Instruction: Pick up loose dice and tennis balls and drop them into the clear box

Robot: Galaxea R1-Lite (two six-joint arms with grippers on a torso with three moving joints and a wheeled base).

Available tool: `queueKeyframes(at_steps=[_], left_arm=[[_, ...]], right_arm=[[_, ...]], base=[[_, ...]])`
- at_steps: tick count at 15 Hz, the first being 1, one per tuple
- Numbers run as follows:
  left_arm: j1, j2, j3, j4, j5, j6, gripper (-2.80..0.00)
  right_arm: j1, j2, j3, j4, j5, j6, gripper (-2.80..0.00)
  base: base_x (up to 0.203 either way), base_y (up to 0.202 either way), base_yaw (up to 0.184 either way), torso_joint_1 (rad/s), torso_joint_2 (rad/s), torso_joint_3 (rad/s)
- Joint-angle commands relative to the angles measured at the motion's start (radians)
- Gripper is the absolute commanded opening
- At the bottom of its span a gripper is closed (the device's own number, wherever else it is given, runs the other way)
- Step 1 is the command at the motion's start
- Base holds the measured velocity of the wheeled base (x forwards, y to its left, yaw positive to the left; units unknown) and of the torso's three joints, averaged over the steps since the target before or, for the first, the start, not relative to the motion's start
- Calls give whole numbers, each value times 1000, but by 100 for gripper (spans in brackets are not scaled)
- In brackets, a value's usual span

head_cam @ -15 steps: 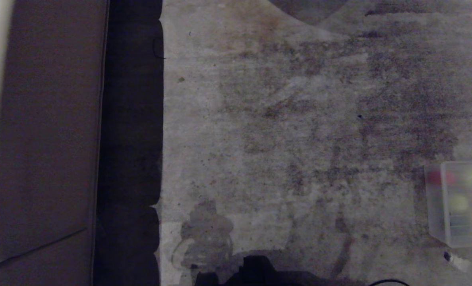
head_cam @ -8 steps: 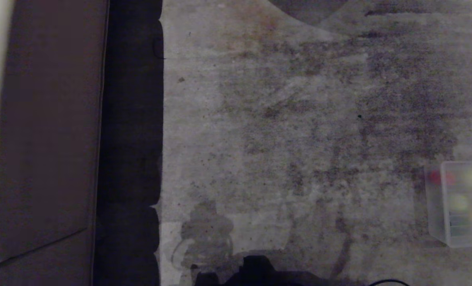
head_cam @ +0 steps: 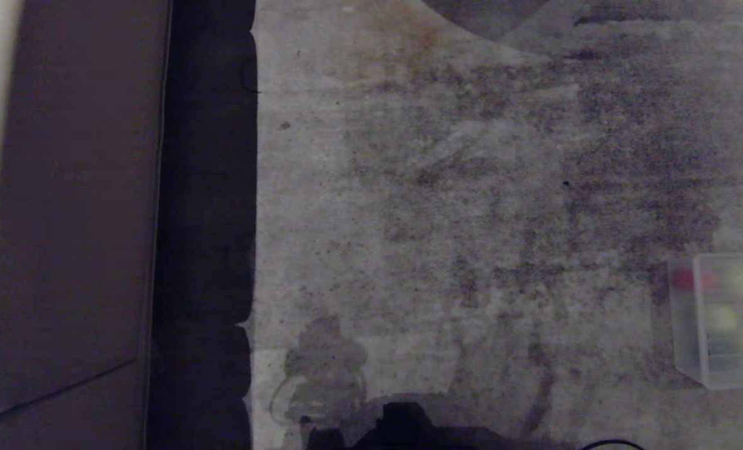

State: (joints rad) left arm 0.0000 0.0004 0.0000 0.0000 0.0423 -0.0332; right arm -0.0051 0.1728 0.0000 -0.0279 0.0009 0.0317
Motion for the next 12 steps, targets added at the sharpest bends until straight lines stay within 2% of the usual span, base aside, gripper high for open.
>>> queueKeyframes(at_steps=[1, 12], left_arm=[[0, 0, 2, 0, 1, -1, -280], [0, 0, 2, 0, 1, -1, -280]], right_arm=[[14, -128, 11, -1, -1, 2, -280], [15, -173, 11, -1, 1, 10, -280]], base=[[0, 0, 0, 0, 0, 0], [0, 0, 0, 0, 0, 0]])
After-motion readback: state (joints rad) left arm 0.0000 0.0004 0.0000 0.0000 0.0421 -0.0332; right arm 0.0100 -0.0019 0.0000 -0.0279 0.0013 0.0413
